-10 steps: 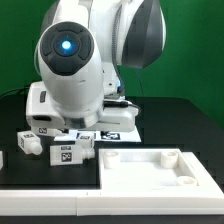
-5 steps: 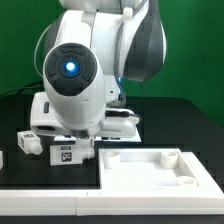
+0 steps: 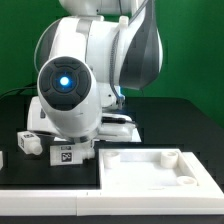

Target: Assemble one leg

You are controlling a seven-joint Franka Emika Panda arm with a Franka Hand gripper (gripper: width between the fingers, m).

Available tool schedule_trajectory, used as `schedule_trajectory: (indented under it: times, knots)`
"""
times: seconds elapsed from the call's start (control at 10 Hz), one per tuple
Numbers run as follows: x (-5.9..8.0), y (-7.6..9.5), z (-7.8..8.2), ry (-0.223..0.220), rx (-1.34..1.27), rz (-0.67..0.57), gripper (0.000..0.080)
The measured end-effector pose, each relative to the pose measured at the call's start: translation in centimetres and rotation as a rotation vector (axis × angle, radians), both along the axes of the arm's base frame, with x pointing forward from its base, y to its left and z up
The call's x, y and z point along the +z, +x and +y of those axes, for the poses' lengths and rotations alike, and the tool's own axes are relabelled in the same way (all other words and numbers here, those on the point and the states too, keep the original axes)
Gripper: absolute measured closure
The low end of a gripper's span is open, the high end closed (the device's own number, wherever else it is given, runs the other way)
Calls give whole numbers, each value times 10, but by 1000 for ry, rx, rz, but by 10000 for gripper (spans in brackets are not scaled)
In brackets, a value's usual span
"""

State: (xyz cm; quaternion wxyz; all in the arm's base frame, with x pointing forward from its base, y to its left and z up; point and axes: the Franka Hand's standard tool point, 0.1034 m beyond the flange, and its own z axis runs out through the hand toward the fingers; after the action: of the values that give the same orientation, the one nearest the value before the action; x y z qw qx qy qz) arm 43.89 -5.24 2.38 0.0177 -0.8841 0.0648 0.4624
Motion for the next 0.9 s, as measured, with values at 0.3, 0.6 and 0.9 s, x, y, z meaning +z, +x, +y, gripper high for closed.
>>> schedule_trajectory:
  times: [0.3,0.6,0.9]
  knots:
    - [-2,0,0,-1,0,0,150]
    - [-12,-6,0,-2,1,16,150]
    - [-12,-6,0,-2,1,17,474]
